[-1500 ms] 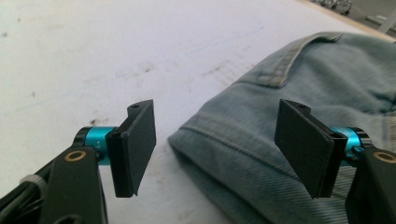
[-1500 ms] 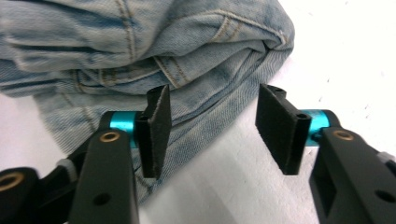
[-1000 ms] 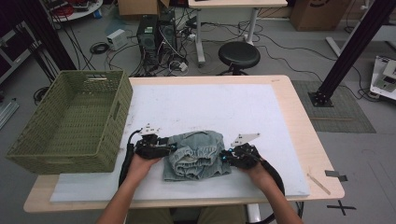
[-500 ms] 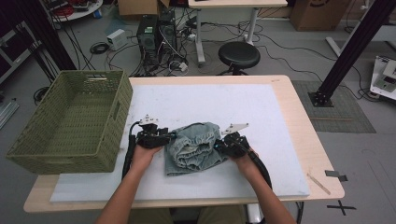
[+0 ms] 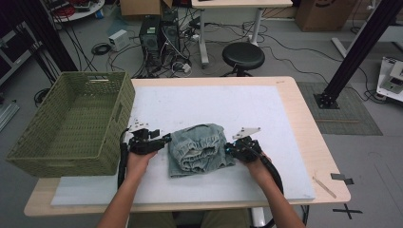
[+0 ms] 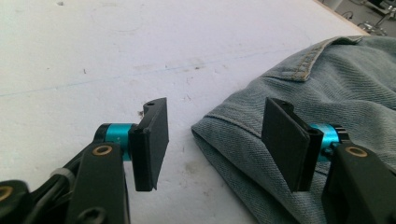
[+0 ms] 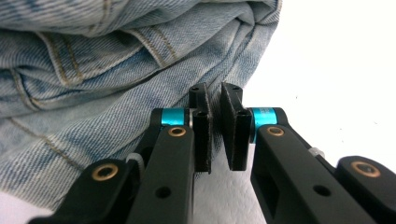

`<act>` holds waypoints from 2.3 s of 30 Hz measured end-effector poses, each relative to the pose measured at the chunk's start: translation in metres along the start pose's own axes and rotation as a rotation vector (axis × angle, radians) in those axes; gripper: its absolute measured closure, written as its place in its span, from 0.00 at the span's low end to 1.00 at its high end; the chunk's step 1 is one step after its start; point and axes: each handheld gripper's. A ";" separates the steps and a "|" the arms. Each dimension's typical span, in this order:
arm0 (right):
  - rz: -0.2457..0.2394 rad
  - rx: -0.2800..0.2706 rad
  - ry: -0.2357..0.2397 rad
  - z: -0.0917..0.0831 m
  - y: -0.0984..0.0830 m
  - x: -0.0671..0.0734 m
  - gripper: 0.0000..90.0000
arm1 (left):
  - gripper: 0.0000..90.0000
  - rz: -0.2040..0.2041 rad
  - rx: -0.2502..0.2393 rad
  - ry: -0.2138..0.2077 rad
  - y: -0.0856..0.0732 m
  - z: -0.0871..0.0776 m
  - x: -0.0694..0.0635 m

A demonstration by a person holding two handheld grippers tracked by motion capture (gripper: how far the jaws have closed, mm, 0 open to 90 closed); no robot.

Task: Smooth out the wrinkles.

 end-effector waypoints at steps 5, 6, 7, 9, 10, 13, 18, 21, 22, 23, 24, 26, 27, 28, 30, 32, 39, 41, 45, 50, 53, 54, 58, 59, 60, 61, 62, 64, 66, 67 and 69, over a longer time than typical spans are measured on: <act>-0.015 0.013 -0.002 -0.003 0.000 0.001 0.94 | 0.41 -0.010 0.080 -0.040 0.000 0.018 -0.001; -0.007 0.011 0.001 -0.003 0.000 0.001 0.94 | 0.41 -0.012 0.098 -0.043 0.001 0.021 -0.001; -0.008 0.008 0.006 -0.003 -0.001 0.001 0.94 | 0.43 -0.013 0.107 -0.047 0.001 0.022 -0.002; -0.003 0.004 0.014 -0.002 -0.002 0.000 0.94 | 0.56 0.021 0.123 -0.069 0.001 0.024 -0.004; 0.004 0.005 0.021 -0.002 -0.002 -0.001 0.94 | 0.63 0.038 0.130 -0.060 0.002 0.026 -0.008; 0.005 0.004 0.024 -0.001 -0.002 -0.002 0.94 | 0.83 0.061 0.128 -0.008 0.003 0.027 -0.012; 0.014 0.004 0.029 -0.001 -0.001 -0.002 0.94 | 0.96 0.061 0.104 0.004 0.005 0.029 -0.014; 0.018 0.000 0.036 0.001 0.000 -0.002 0.94 | 0.97 0.059 0.093 0.009 0.007 0.030 -0.014; 0.017 -0.003 0.037 0.002 0.001 -0.002 0.94 | 0.97 0.061 0.093 0.011 0.009 0.031 -0.014; 0.022 -0.003 0.039 0.002 0.001 -0.002 0.94 | 0.97 0.058 0.088 0.015 0.011 0.033 -0.013; 0.024 -0.003 0.040 0.003 0.002 -0.002 0.94 | 0.97 0.056 0.084 0.017 0.012 0.034 -0.013; 0.031 -0.004 0.036 0.004 0.003 -0.002 0.94 | 0.97 0.050 0.071 0.021 0.017 0.037 -0.010; 0.035 -0.005 0.031 0.005 0.004 -0.001 0.94 | 0.97 0.041 0.066 0.025 0.019 0.038 -0.008; 0.038 -0.009 0.023 0.007 0.006 -0.001 0.94 | 0.97 0.029 0.062 0.029 0.020 0.038 -0.005; 0.046 -0.013 0.006 0.011 0.011 -0.001 0.94 | 0.97 0.012 0.060 0.041 0.022 0.038 0.000; 0.058 -0.018 -0.002 0.016 0.016 -0.002 0.95 | 0.97 -0.001 0.047 0.054 0.023 0.036 0.003; 0.097 -0.077 -0.045 0.029 0.031 -0.007 0.94 | 0.96 -0.013 0.010 0.084 0.026 0.035 0.016; 0.104 -0.082 -0.044 0.030 0.030 -0.009 0.93 | 0.94 -0.004 -0.007 0.079 0.025 0.033 0.016; 0.110 -0.109 -0.046 0.017 0.028 -0.011 0.76 | 0.57 -0.005 -0.094 0.031 0.029 0.021 0.013; 0.132 -0.238 -0.049 -0.015 0.035 -0.018 0.70 | 0.46 0.039 -0.137 -0.055 0.034 0.005 0.003; 0.117 -0.299 -0.002 -0.025 0.051 -0.015 0.69 | 0.45 0.076 -0.151 -0.078 0.035 0.000 -0.005; 0.103 -0.304 0.013 -0.025 0.057 -0.013 0.69 | 0.45 0.084 -0.150 -0.084 0.035 -0.001 -0.008; 0.036 -0.275 0.078 -0.009 0.080 0.002 0.70 | 0.44 0.092 -0.133 -0.103 0.035 0.000 -0.011; 0.002 -0.235 0.083 -0.002 0.082 0.007 0.70 | 0.44 0.096 -0.125 -0.109 0.035 0.000 -0.012; -0.022 -0.188 0.088 0.005 0.083 0.012 0.71 | 0.44 0.104 -0.122 -0.109 0.035 0.000 -0.013; -0.037 -0.146 0.099 0.011 0.082 0.016 0.72 | 0.44 0.107 -0.121 -0.109 0.035 0.001 -0.014; -0.046 -0.108 0.106 0.016 0.080 0.019 0.73 | 0.44 0.107 -0.121 -0.112 0.036 0.001 -0.015; -0.059 -0.063 0.128 0.024 0.074 0.027 0.75 | 0.42 0.112 -0.118 -0.113 0.036 0.001 -0.016; -0.058 -0.064 0.129 0.027 0.069 0.032 0.76 | 0.42 0.114 -0.109 -0.119 0.035 0.002 -0.018; -0.045 -0.069 0.133 0.027 0.067 0.033 0.76 | 0.41 0.115 -0.103 -0.122 0.033 0.003 -0.020; -0.015 -0.064 0.140 0.028 0.066 0.035 0.76 | 0.40 0.129 -0.079 -0.123 0.030 0.007 -0.024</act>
Point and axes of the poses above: each handheld gripper's, and its own axes: z roughly forward along the jaws, y roughly out of its top, x roughly to its left, and after that the axes turned 1 degree about x, right-handed
